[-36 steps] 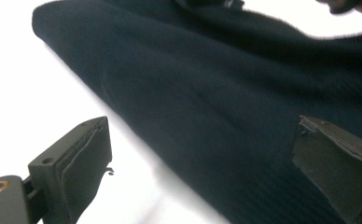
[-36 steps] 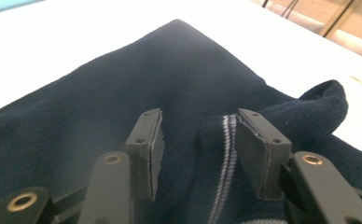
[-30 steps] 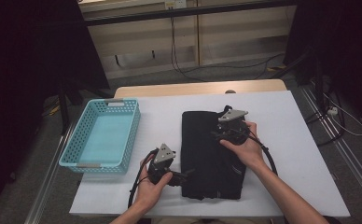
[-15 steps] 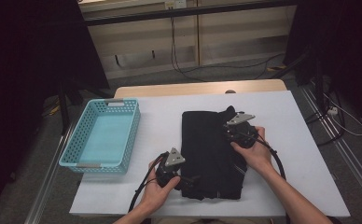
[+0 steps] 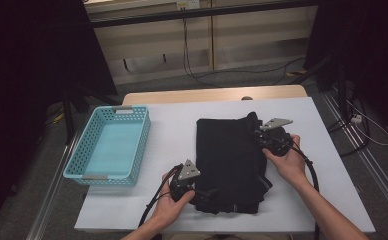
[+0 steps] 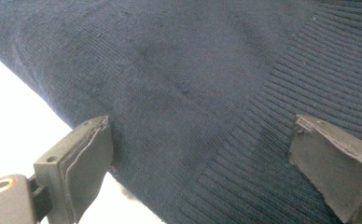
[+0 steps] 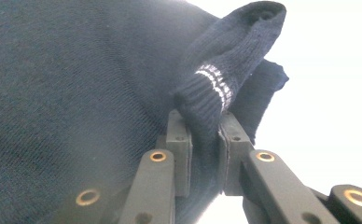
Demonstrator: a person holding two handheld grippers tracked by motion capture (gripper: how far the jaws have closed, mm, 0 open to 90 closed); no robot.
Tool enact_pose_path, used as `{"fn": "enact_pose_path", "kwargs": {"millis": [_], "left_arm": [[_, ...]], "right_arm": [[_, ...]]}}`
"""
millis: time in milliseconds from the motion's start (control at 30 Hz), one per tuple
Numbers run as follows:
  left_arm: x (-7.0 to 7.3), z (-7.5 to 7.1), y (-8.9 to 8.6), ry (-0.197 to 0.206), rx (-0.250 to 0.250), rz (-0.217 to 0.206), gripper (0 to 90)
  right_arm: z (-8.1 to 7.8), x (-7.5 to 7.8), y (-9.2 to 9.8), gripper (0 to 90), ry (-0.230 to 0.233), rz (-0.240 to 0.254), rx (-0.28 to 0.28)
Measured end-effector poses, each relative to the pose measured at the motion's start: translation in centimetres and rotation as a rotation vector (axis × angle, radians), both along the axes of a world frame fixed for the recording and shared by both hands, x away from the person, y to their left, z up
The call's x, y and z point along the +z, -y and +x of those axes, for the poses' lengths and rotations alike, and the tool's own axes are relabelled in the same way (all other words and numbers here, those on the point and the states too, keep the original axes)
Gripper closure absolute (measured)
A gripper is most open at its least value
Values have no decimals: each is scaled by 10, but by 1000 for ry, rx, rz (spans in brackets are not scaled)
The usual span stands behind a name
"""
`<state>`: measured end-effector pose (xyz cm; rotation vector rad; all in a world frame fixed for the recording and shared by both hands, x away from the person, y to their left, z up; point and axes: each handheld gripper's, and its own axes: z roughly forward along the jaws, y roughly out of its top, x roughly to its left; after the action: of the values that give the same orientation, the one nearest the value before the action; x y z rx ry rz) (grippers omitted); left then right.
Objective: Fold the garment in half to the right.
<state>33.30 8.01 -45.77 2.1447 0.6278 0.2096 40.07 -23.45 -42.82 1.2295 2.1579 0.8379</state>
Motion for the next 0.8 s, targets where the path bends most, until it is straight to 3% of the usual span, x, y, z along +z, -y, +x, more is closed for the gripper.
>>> {"fn": "enact_pose_path", "kwargs": {"millis": [233, 367, 400, 433, 533, 667, 800], "left_arm": [[0, 0, 1, -6, -6, -3, 71], [0, 1, 1, -8, -10, 3, 71], [0, 1, 1, -11, -12, 3, 71], [0, 2, 0, -17, -14, -3, 71], [2, 2, 0, -10, -18, -5, 70], [4, 3, -1, 1, -25, -17, 69], [5, 4, -3, -4, -18, -13, 69]], "right_arm": [[4, -5, 9, 768, -13, -2, -14], [3, -3, 10, 582, -7, 11, -16], [3, -3, 10, 582, -7, 11, -16], [3, 1, 11, 509, 13, 25, -19], [6, 8, 11, 440, 38, 37, -12], [14, 13, 9, 402, 59, 51, -2], [38, 19, 5, 397, 77, 43, -11]]}}
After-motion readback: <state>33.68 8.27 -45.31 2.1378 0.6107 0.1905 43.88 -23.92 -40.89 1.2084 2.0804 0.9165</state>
